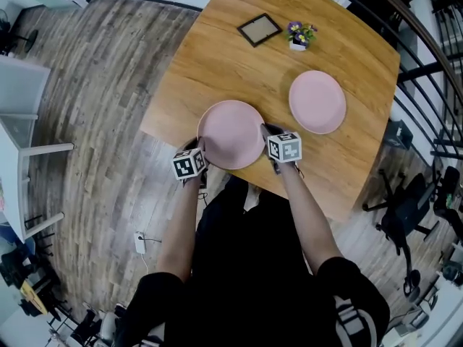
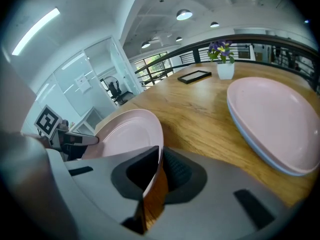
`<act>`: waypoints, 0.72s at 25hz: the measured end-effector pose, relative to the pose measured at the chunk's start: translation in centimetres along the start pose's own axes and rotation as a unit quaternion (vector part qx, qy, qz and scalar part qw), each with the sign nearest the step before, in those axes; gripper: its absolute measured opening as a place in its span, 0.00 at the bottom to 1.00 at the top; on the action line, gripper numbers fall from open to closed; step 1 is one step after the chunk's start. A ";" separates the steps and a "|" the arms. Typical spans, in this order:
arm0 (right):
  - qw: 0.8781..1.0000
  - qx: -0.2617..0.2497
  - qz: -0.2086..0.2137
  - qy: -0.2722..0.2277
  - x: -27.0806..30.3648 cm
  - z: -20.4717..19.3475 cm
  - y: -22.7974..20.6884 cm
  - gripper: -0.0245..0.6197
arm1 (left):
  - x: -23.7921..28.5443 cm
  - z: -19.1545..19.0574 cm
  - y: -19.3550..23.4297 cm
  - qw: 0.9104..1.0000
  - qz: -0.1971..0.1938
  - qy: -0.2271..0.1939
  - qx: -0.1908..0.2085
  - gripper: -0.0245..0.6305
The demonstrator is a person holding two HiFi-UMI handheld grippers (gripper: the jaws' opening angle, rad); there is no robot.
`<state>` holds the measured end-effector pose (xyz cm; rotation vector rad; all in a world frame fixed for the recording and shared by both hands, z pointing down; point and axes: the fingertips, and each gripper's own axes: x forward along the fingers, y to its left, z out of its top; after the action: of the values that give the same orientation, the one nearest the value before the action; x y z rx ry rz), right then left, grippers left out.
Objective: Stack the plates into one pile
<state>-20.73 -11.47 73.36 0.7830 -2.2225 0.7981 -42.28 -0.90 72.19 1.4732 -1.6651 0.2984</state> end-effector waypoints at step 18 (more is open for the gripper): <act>0.998 0.026 -0.045 -0.033 -4.8 2.9 -5.3 0.08 | 1.7 3.9 -7.0 0.999 -0.030 -0.008 0.031 0.10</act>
<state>-15.06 -15.42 69.81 0.9399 -2.2147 0.8008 -37.56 -6.55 68.61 1.5720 -1.6332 0.3076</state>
